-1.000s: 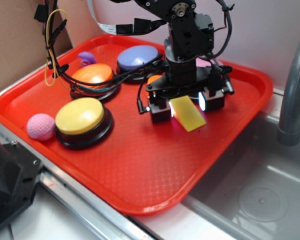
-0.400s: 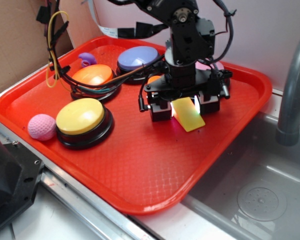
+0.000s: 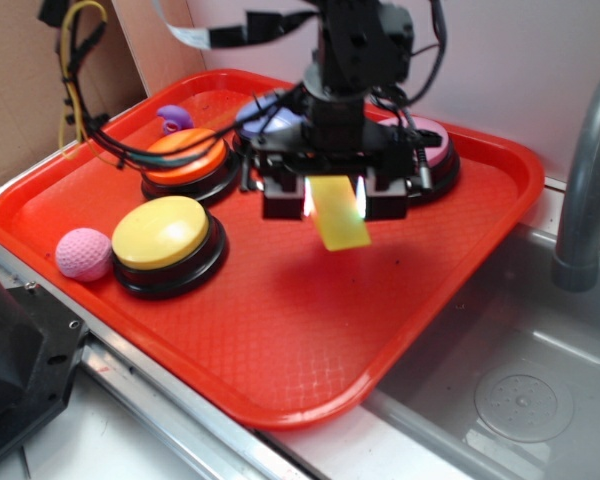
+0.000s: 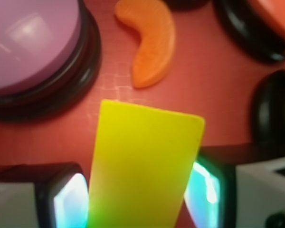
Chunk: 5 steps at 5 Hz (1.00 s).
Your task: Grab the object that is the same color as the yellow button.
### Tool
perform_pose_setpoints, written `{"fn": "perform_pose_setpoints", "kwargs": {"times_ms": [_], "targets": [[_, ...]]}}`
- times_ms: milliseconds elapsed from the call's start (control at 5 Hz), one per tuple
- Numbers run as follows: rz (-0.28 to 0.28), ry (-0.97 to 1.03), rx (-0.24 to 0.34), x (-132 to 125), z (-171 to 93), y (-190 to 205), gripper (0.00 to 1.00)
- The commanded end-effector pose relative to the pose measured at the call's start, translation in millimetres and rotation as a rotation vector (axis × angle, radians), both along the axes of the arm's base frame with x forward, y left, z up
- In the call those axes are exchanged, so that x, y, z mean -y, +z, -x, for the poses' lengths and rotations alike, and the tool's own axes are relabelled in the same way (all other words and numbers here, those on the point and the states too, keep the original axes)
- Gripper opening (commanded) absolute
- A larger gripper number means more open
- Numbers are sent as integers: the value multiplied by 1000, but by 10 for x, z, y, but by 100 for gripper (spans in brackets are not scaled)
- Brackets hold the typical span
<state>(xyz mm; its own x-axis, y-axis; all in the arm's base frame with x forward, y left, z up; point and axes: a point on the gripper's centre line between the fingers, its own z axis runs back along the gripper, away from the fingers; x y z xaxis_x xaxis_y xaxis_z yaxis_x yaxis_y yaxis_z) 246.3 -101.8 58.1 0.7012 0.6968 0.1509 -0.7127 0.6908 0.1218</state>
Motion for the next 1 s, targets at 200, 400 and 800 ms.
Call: {"fn": "perform_pose_setpoints", "kwargs": {"times_ms": [200, 400, 800], "targets": [[35, -299, -59, -712, 156, 1018, 0], [108, -346, -3, -889, 197, 1126, 0], [138, -369, 33, -1098, 278, 1226, 0]]}}
